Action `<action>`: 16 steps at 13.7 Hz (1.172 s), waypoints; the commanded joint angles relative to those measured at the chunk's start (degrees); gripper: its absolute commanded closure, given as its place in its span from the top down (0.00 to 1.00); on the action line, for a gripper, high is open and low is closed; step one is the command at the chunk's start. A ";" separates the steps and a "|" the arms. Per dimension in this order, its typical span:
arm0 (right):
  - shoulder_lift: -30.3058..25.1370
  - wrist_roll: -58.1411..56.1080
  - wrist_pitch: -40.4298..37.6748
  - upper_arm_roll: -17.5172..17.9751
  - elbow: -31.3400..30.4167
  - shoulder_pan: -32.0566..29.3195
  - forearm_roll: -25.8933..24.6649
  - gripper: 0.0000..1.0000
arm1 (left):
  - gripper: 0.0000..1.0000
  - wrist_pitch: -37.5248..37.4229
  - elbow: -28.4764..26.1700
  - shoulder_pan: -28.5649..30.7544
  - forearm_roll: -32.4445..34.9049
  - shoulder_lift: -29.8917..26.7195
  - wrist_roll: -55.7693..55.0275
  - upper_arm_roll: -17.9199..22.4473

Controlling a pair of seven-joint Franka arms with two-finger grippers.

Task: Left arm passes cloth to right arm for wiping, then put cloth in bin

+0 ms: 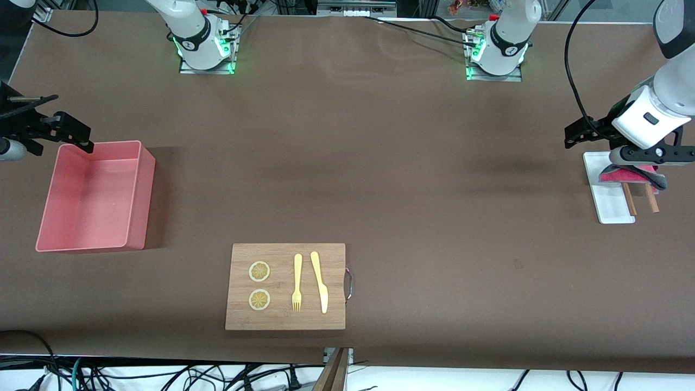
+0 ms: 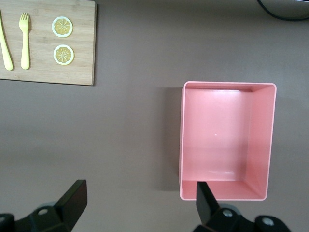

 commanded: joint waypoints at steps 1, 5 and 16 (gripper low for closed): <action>0.46 -0.35 -0.26 0.10 1.27 -0.04 0.70 1.00 | 1.00 -0.22 0.21 1.01 -0.15 -0.46 0.61 -0.08; 0.46 -0.35 -0.26 0.10 1.27 -0.04 0.70 1.00 | 1.00 -0.22 -0.05 1.37 -0.15 0.16 0.61 0.00; 0.46 -0.35 -0.26 0.10 1.27 -0.04 0.70 1.00 | 1.00 -0.22 0.03 4.44 1.17 2.18 1.58 0.00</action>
